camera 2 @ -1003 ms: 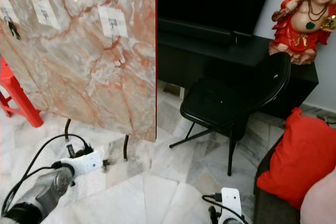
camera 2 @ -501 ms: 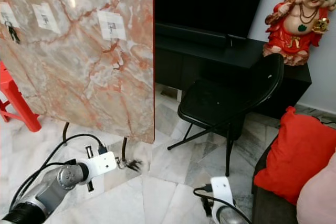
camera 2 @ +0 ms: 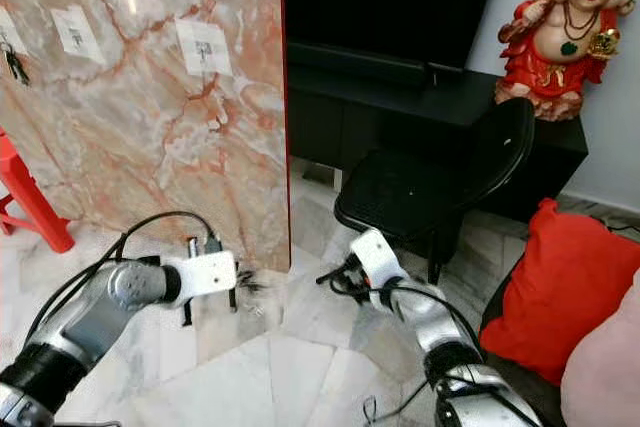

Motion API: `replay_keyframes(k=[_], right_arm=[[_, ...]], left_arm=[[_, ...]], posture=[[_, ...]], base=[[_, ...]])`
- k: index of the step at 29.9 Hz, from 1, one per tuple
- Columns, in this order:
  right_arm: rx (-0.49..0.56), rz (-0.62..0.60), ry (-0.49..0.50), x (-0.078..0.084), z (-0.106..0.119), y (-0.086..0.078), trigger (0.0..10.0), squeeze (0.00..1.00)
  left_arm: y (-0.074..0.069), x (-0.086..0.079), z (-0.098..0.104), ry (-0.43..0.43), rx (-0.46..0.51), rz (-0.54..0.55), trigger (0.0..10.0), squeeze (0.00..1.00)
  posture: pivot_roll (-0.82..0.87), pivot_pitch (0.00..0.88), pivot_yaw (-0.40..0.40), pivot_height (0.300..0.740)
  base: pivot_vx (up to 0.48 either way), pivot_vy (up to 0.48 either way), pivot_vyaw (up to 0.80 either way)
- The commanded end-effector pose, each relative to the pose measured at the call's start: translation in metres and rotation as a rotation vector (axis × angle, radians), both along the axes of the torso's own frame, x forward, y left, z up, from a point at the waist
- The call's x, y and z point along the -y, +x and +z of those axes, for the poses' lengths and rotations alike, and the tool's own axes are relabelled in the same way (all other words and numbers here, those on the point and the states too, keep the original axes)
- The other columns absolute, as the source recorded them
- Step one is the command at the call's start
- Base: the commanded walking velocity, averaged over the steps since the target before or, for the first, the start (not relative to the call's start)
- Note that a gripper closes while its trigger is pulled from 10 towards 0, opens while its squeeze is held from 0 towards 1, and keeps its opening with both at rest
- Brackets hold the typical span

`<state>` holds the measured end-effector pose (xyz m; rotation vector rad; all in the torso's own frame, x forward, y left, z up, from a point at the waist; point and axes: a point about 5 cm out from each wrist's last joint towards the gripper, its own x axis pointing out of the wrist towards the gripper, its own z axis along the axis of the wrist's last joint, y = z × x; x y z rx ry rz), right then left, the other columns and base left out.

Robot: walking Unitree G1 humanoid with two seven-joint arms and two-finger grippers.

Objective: Hang keys on a hook

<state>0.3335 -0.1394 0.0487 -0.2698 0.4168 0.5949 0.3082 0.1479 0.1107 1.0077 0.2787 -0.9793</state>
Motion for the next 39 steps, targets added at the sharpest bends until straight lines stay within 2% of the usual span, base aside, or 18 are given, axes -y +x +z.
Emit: replay_keyframes(k=[1,3,6,9,10,14,16,21,22,23,24,28,39], right_arm=[[0.013,0.020,0.018,-0.003,0.007,0.004,10.0,0.00],[0.037,0.079,0.040,-0.010,0.018,0.007,10.0,0.00],[0.041,0.106,0.031,-0.011,0.020,0.007,10.0,0.00],[0.030,0.146,0.022,-0.009,0.022,0.005,10.0,0.00],[0.021,0.152,0.010,-0.006,0.022,0.005,10.0,1.00],[0.016,0.160,-0.006,-0.005,0.024,0.004,10.0,1.00],[0.030,0.150,0.033,-0.008,0.031,0.007,10.0,1.00],[0.031,0.151,0.026,-0.009,0.033,0.008,10.0,1.00],[0.031,0.154,0.032,-0.010,0.034,0.008,10.0,0.60],[0.031,0.154,0.032,-0.010,0.034,0.008,10.0,0.60],[0.027,0.162,0.037,-0.010,0.035,0.008,10.0,0.00],[0.009,0.186,0.016,-0.009,0.035,0.006,10.0,0.00],[-0.017,0.225,0.017,-0.015,0.033,0.003,10.0,0.00]], left_arm=[[0.004,0.002,0.010,-0.012,0.013,-0.006,10.0,0.00],[0.012,0.007,0.022,-0.014,0.046,-0.026,10.0,0.00],[0.015,0.011,0.027,-0.023,0.060,-0.035,10.0,0.00],[0.018,0.021,0.038,-0.055,0.072,-0.071,10.0,0.00],[0.018,0.028,0.043,-0.077,0.068,-0.094,10.0,0.00],[0.018,0.035,0.046,-0.093,0.067,-0.117,10.0,0.00],[0.018,0.038,0.046,-0.104,0.064,-0.128,10.0,0.00],[0.020,0.039,0.049,-0.094,0.082,-0.129,10.0,0.00],[0.021,0.040,0.051,-0.098,0.091,-0.129,10.0,0.00],[0.021,0.040,0.051,-0.098,0.091,-0.129,10.0,0.00],[0.021,0.042,0.054,-0.105,0.102,-0.131,10.0,0.00],[0.021,0.049,0.059,-0.130,0.113,-0.150,10.0,0.00],[0.021,0.053,0.060,-0.139,0.127,-0.158,10.0,0.00]], posture=[[-0.01,0.000,-0.025,0.723],[0.00,0.000,-0.020,0.723],[-0.01,0.000,-0.013,0.723],[-0.02,0.000,-0.006,0.723],[-0.02,0.000,-0.006,0.723],[-0.02,0.000,-0.005,0.723],[-0.02,0.000,-0.003,0.723],[-0.02,0.000,-0.002,0.723],[-0.02,0.000,-0.002,0.723],[-0.02,0.000,-0.002,0.723],[-0.02,0.000,-0.002,0.723],[-0.02,0.000,-0.003,0.723],[-0.02,0.000,-0.002,0.723]], base=[[0.000,0.000,0.00],[0.000,0.000,0.00],[0.000,0.000,0.00],[0.000,0.000,0.00],[0.000,0.000,0.00],[0.000,0.000,0.00],[0.000,0.000,0.00],[0.000,0.000,0.00],[0.000,0.000,0.00],[0.000,0.000,0.00],[0.000,0.000,0.00],[0.000,0.000,0.00],[0.000,0.000,0.00]])
